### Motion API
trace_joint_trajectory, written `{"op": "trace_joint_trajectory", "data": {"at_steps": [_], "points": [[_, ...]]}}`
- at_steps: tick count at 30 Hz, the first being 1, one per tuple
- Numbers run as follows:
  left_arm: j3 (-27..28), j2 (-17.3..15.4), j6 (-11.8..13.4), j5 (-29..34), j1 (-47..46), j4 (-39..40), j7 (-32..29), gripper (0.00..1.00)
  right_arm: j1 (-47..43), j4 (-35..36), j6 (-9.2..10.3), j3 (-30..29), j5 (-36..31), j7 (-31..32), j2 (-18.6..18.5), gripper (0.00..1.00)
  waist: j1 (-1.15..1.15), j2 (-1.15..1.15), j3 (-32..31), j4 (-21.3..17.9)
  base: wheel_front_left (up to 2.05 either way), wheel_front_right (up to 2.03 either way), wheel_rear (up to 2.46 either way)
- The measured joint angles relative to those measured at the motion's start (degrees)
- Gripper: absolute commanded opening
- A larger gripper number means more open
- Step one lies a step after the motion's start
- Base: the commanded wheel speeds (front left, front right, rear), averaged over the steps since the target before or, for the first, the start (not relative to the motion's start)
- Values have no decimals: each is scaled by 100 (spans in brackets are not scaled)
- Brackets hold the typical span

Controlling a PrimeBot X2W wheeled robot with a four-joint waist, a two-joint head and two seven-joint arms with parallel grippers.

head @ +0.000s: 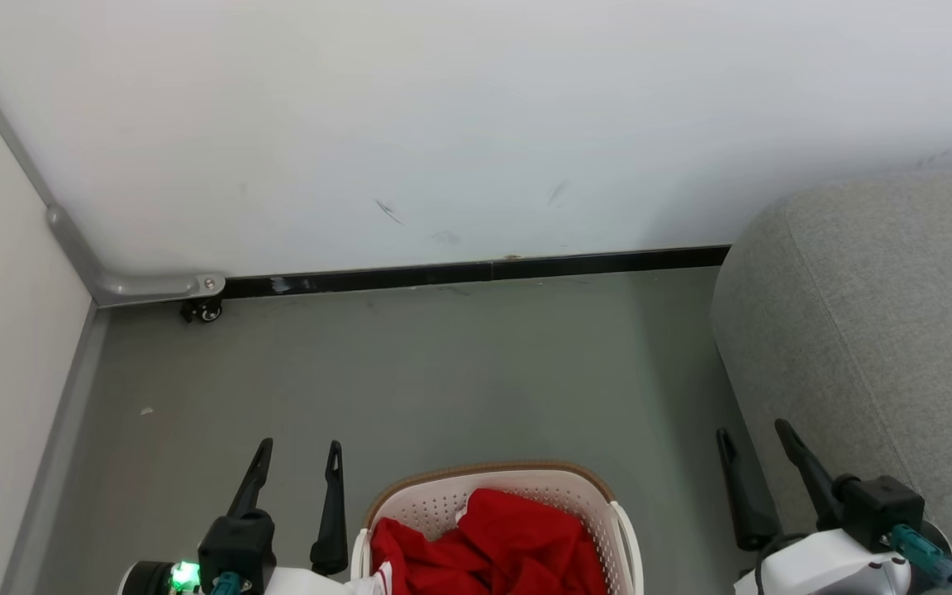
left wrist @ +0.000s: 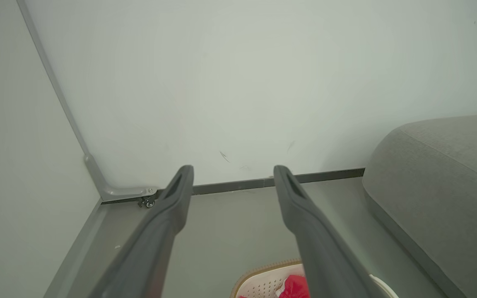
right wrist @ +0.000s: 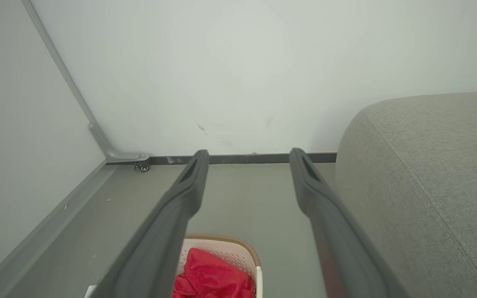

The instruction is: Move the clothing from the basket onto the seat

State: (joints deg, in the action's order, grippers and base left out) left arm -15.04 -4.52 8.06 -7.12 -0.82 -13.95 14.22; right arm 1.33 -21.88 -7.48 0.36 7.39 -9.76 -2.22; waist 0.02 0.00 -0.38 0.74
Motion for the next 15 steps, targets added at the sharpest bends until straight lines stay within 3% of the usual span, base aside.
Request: {"op": "trace_joint_trajectory", "data": {"at_steps": [15], "points": [[-52,3,-105,34,0,-51,0,100,0,102,0,8,-32,-143,0,100,0,0,50,1,0,0,0]]}}
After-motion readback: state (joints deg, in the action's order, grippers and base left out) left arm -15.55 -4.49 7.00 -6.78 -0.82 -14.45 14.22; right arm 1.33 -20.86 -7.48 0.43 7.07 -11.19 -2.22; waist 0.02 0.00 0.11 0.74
